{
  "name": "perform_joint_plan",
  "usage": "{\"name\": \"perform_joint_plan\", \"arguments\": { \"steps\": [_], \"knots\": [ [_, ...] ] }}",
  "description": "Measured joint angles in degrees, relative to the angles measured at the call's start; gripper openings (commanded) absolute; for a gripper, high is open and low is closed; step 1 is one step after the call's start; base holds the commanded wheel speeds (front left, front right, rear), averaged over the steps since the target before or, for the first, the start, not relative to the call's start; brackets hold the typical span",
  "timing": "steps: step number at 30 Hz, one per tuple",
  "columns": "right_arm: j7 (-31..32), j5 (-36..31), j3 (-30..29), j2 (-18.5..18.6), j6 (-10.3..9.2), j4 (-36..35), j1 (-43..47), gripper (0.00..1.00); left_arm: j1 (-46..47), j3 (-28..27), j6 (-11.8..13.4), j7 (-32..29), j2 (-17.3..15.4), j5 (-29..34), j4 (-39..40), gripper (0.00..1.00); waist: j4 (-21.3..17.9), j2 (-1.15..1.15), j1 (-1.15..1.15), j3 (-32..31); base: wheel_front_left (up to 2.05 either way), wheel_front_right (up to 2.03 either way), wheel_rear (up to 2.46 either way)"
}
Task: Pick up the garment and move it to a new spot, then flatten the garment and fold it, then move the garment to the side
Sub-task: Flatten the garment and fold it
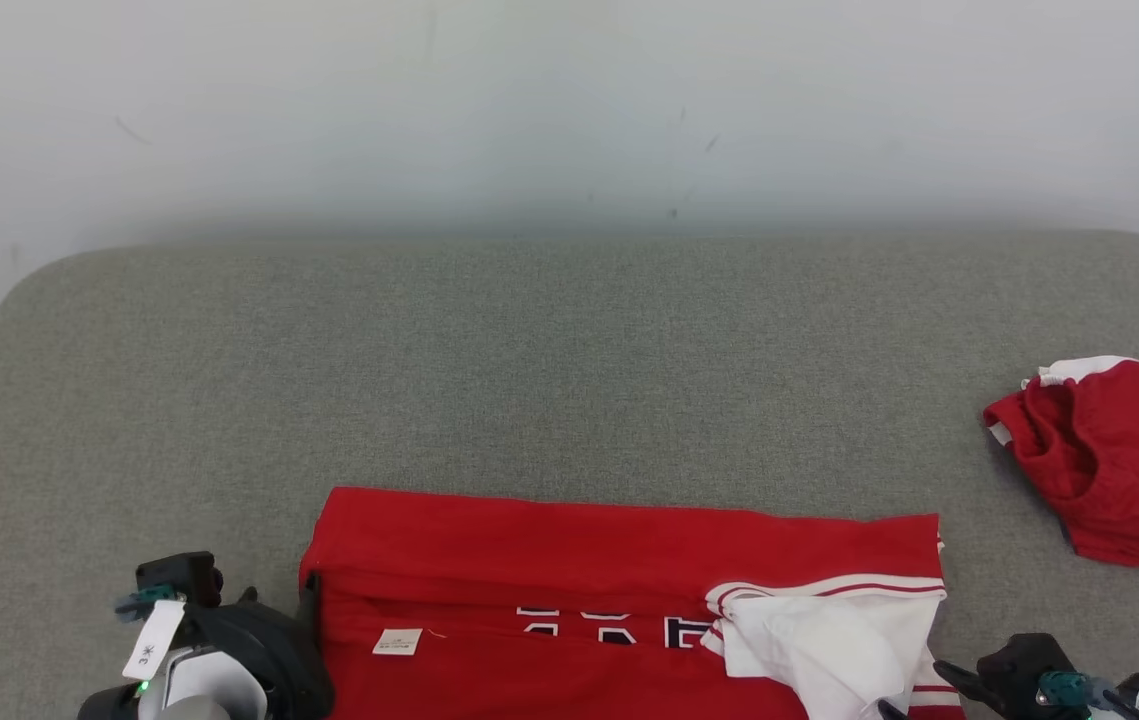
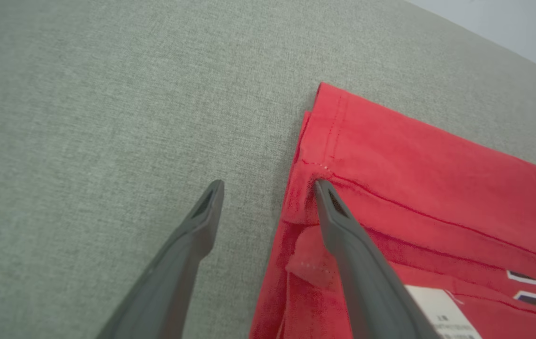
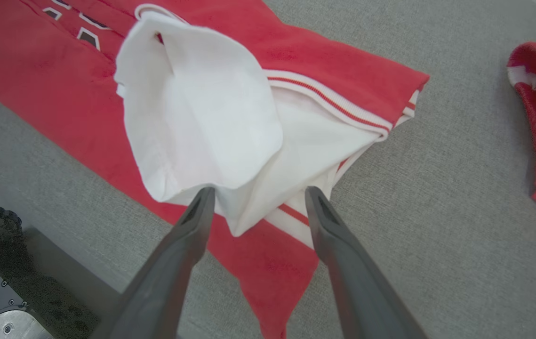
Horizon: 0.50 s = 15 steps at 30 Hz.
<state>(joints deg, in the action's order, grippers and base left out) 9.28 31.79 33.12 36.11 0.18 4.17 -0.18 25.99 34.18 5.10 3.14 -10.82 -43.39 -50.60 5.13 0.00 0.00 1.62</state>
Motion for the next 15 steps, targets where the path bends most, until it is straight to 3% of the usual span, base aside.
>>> {"name": "perform_joint_plan", "arguments": {
  "steps": [4,5,7,10,15],
  "knots": [
    [0.22,0.40,-1.56,0.24,-1.55,0.04,0.13,1.00,0.00,-0.62,0.66,2.22,-0.88,0.27,0.89,1.00,0.04,0.00,0.00,-0.65,0.00,0.00,0.00],
    [-0.77,0.51,-3.28,0.12,-3.41,0.26,0.21,1.00,0.00,-1.00,1.02,4.37,-1.56,1.18,1.93,1.00,0.09,0.00,0.00,-1.15,0.00,0.00,0.00],
    [-2.09,1.01,-5.10,-0.14,-4.68,0.25,0.22,1.00,-0.02,-1.36,1.47,6.66,-2.14,2.61,3.23,1.00,0.13,0.00,0.00,-1.75,0.00,0.00,0.00],
    [-4.83,3.01,-8.53,-2.97,-6.32,-0.24,0.23,1.00,-0.26,-1.68,1.51,10.12,-2.67,3.81,5.80,1.00,0.16,0.00,0.00,-2.74,0.00,0.00,0.00],
    [-8.93,6.98,-13.76,-9.82,-7.30,-0.68,1.16,1.00,-4.07,-1.81,1.96,10.85,-3.36,6.23,10.17,1.00,-0.01,0.00,0.00,-4.41,0.00,0.00,0.00]
  ]
}}
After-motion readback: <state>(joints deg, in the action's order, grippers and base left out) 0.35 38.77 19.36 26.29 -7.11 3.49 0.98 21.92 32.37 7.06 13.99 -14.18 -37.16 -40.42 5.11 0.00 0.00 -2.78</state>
